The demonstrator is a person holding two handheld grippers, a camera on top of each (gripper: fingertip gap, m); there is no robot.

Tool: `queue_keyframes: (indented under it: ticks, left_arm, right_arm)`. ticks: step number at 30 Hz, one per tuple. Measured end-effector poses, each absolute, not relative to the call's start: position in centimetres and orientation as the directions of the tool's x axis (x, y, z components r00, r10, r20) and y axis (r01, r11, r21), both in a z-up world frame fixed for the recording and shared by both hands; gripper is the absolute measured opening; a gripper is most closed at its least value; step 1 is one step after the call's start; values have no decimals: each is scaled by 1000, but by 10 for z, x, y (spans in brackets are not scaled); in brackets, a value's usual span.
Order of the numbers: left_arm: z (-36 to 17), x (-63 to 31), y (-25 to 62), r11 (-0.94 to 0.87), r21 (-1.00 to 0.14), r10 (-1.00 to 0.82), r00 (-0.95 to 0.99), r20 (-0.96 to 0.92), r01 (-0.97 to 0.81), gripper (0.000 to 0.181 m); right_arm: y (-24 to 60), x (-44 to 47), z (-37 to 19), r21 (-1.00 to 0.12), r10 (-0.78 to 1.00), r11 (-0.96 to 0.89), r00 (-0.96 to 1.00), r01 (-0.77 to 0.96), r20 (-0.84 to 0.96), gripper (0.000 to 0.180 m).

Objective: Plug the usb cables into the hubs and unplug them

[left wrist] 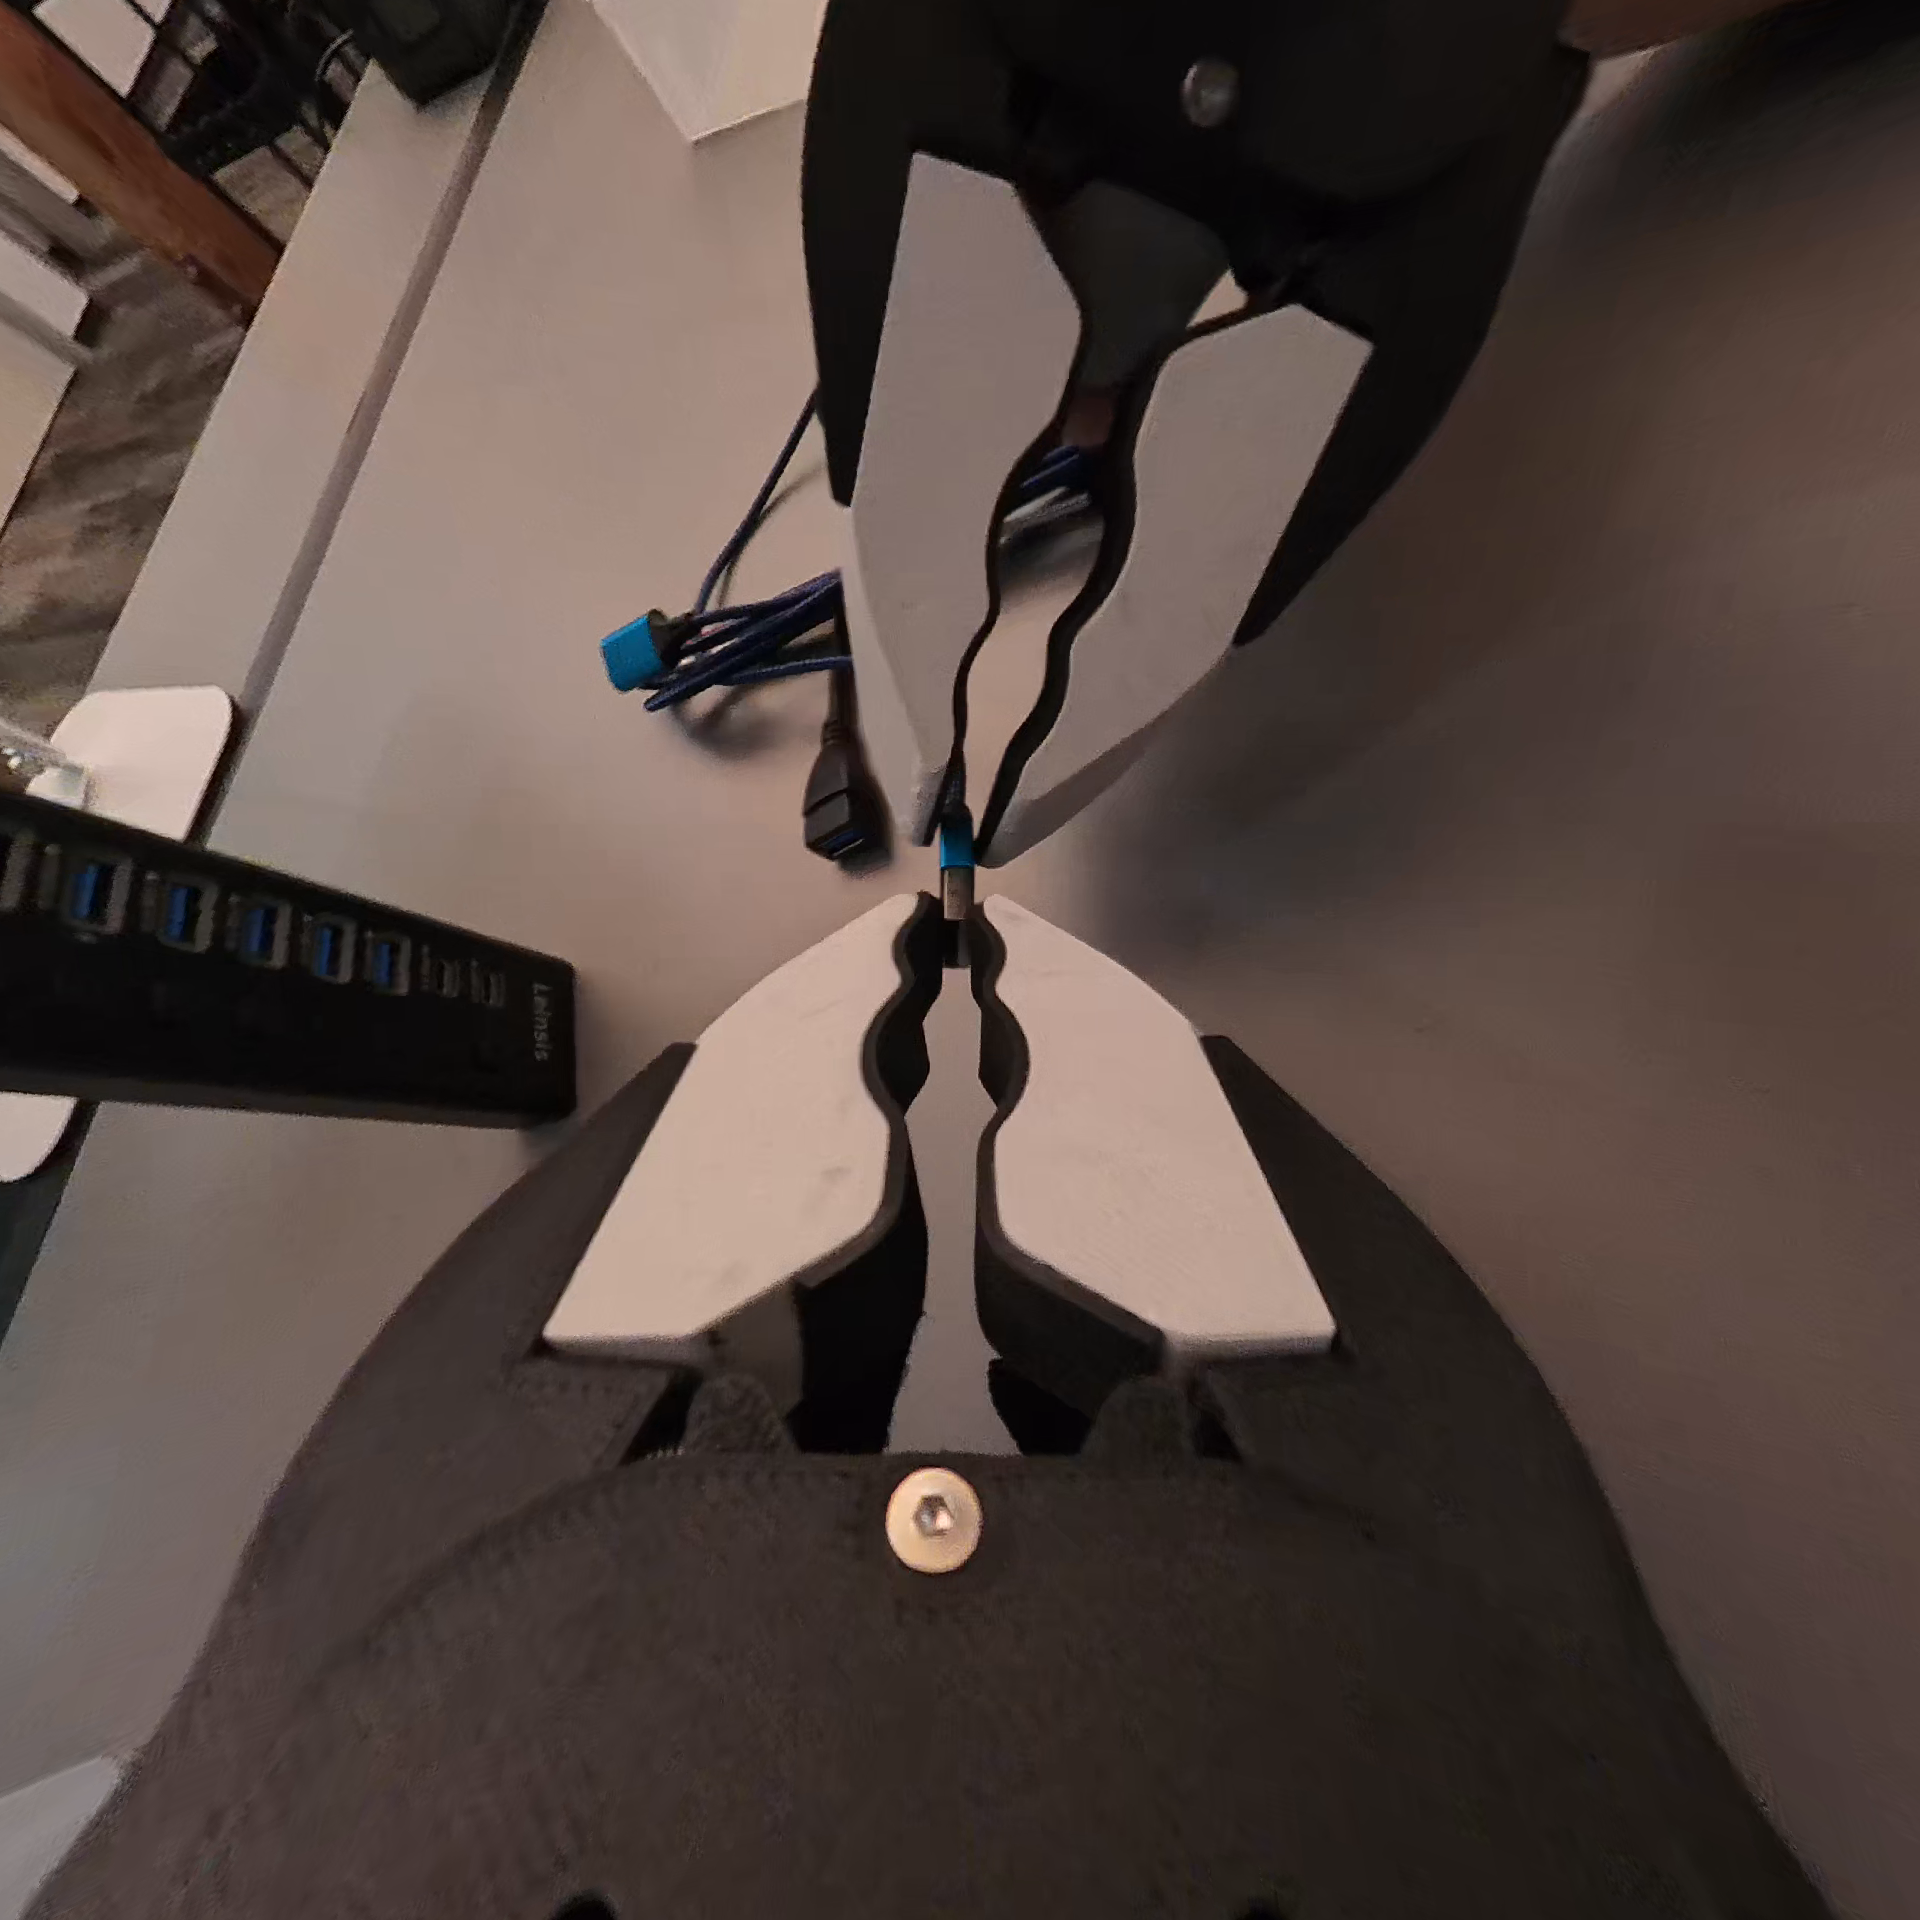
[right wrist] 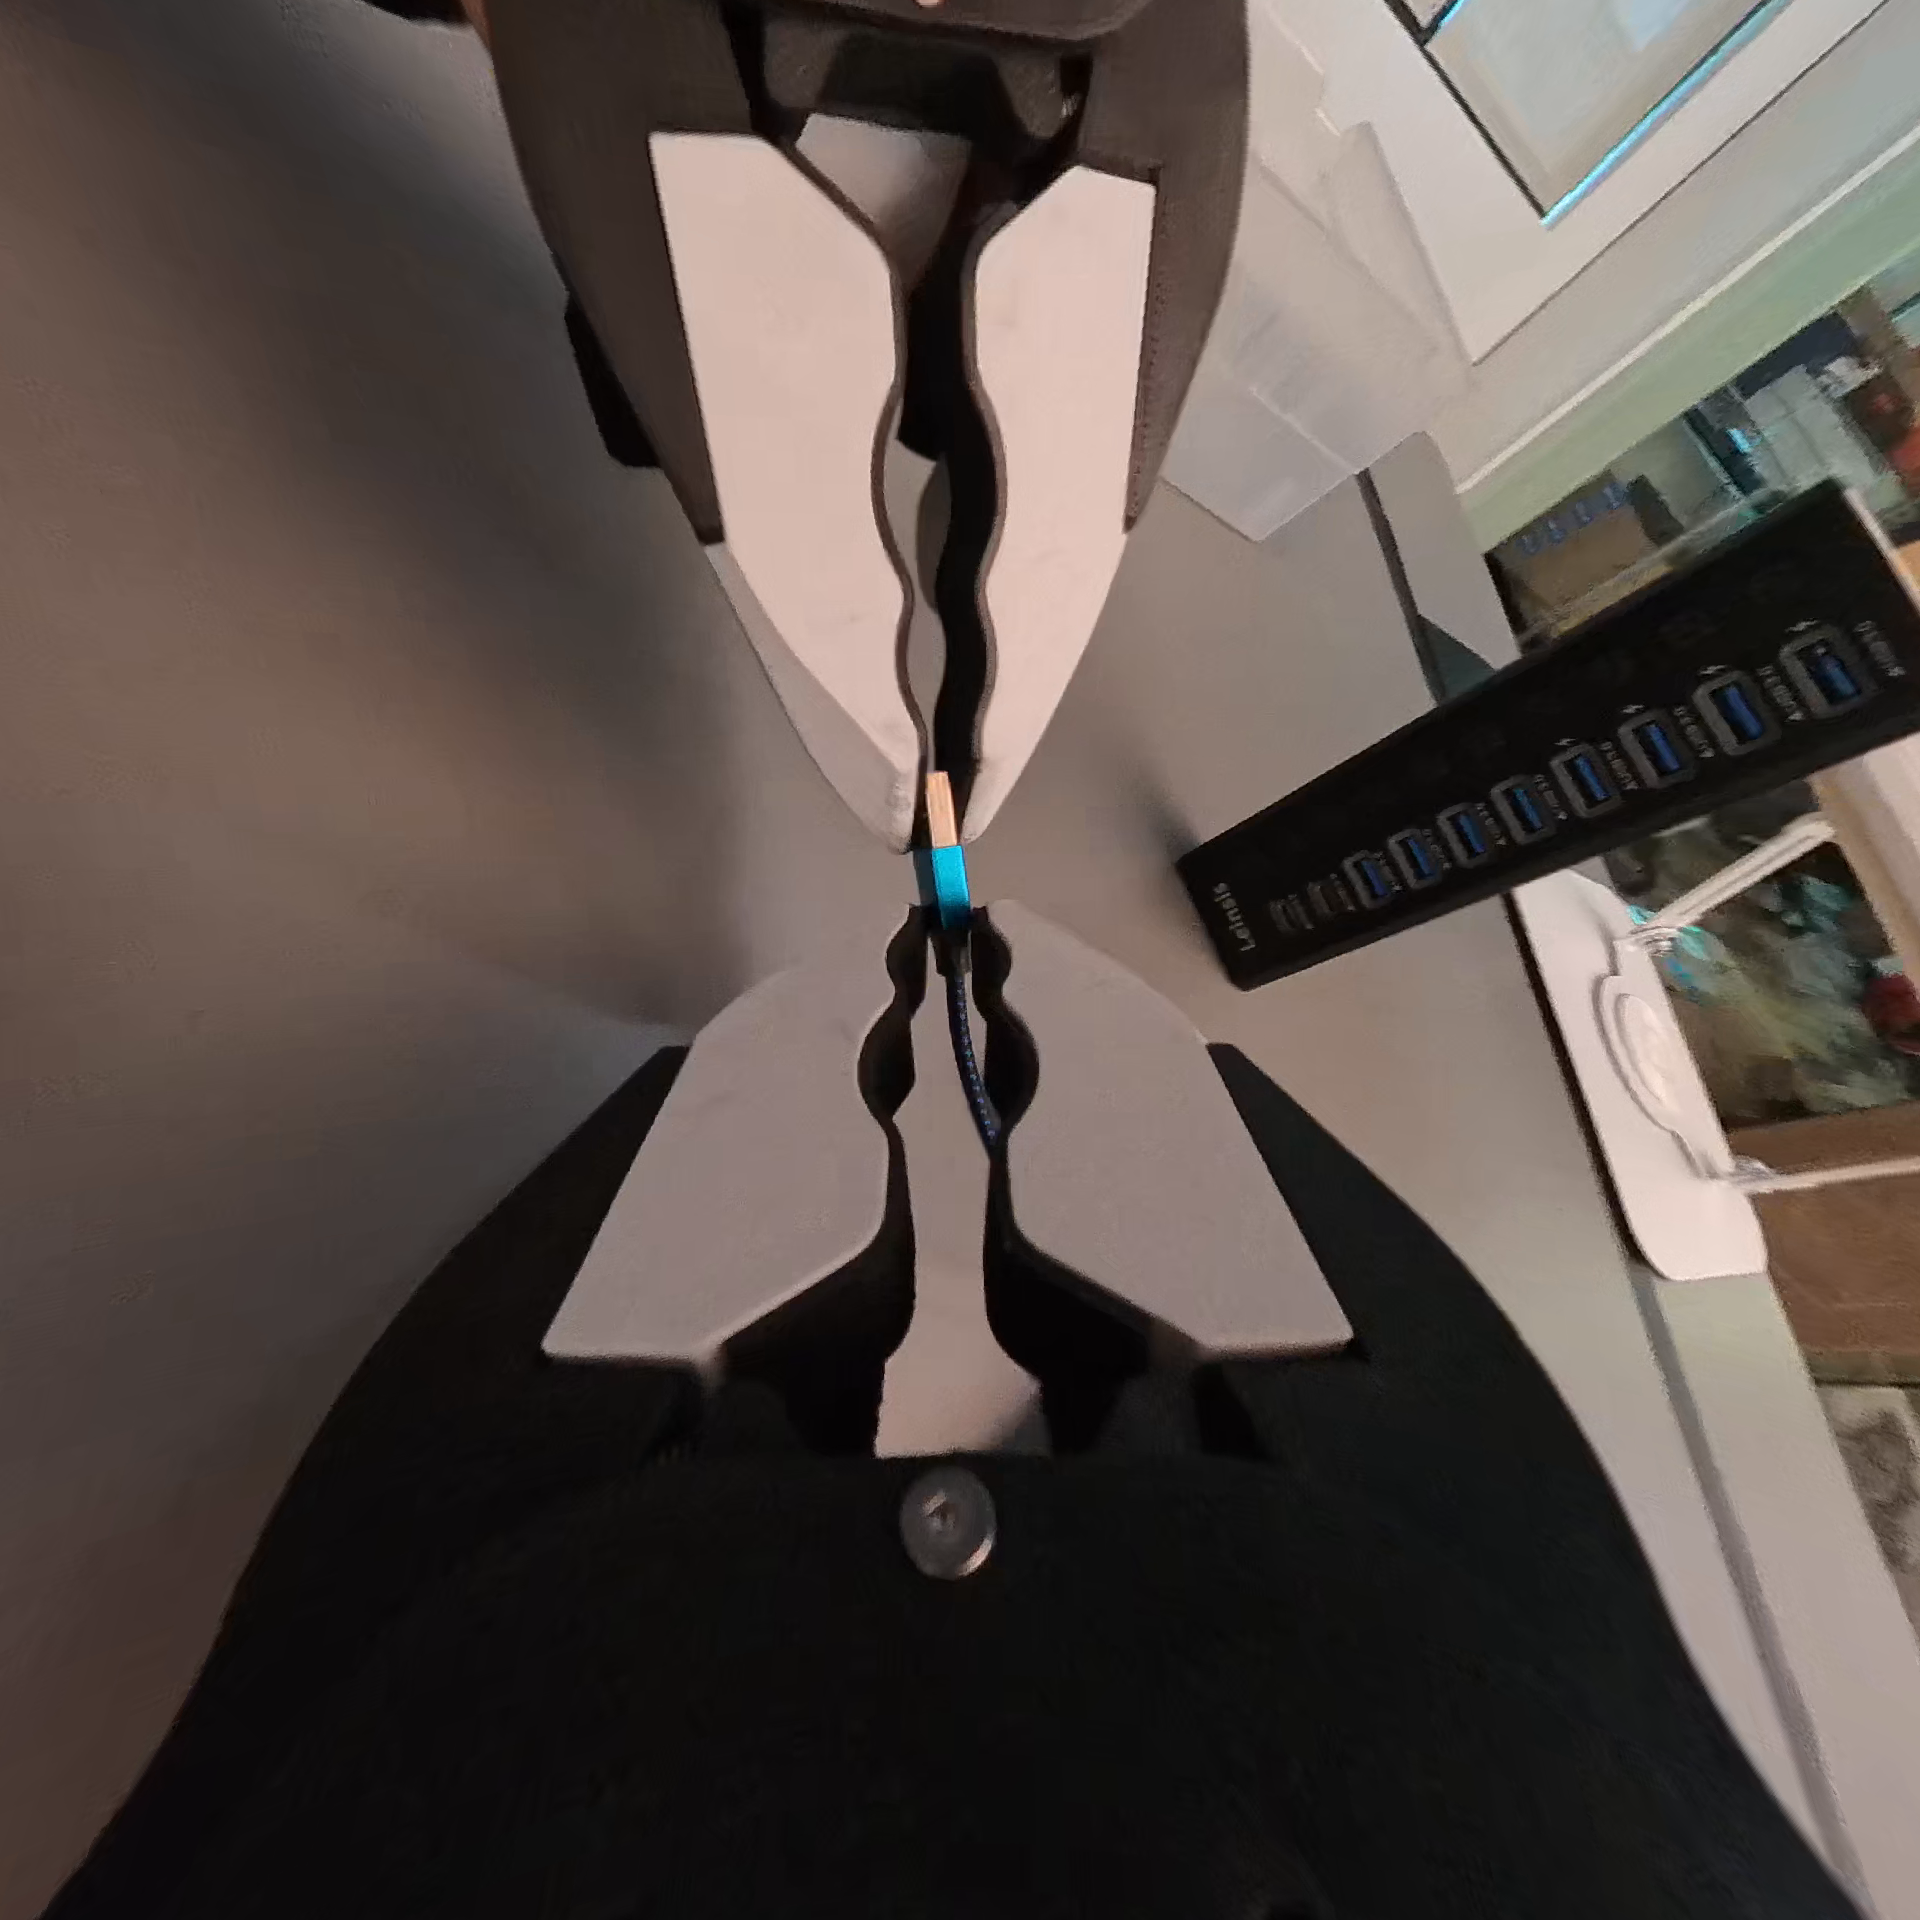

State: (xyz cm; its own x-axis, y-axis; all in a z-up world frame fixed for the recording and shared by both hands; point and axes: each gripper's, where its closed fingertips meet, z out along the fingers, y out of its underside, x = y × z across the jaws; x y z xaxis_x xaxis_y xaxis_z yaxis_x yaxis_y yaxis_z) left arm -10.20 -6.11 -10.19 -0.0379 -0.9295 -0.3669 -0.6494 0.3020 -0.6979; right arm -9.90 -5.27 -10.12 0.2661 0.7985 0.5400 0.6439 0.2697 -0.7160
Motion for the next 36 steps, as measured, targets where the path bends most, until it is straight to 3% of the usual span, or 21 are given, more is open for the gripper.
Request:
queue_keyframes:
  ticks: [1,8,12,14,17,18,21,22,23,24,30,36]
  left_arm:
    - [-101,-101,-66,298,-712,-936,-47,-350,-636,3]
    - [-88,-94,-84,228,-829,-973,-81,-217,-510,3]
    - [-30,-104,-42,11,-980,-993,114,-34,-196,39]
    - [-10,-119,5,-100,-994,-958,273,86,-38,48]
    - [-26,-126,68,-104,-990,-884,464,47,-97,71]
    - [-34,-119,77,-105,-986,-886,462,34,-129,82]
    - [-62,-101,103,-133,-957,-893,449,2,-260,90]
    - [-71,-95,108,-138,-950,-908,418,9,-280,76]
    - [-76,-87,106,-151,-948,-934,353,45,-280,46]
    - [-77,-81,104,-176,-948,-948,303,91,-264,32]
    - [-36,-59,96,-451,-883,-885,200,421,-134,28]
    - [32,-47,51,-425,-891,-904,134,407,-159,28]
  right_arm:
    - [-57,-98,-101,-729,812,266,261,630,522,8]
    - [-74,-94,-109,-776,909,168,210,609,361,6]
    - [-65,-87,-86,-873,919,73,307,481,246,6]
    - [-58,-81,-78,-901,913,40,350,432,209,6]
    - [-55,-76,-71,-928,915,0,375,372,150,6]
    - [-55,-76,-71,-933,918,-8,374,361,136,6]
    - [-53,-75,-72,-937,919,-23,376,349,118,6]
    - [-53,-74,-73,-936,919,-25,377,351,117,6]
    - [-53,-74,-73,-935,918,-23,378,353,120,6]
    - [-53,-73,-73,-935,917,-21,379,354,123,6]
    - [-51,-67,-66,-946,908,-33,405,322,106,6]
    - [-50,-64,-58,-972,907,-62,419,227,40,6]
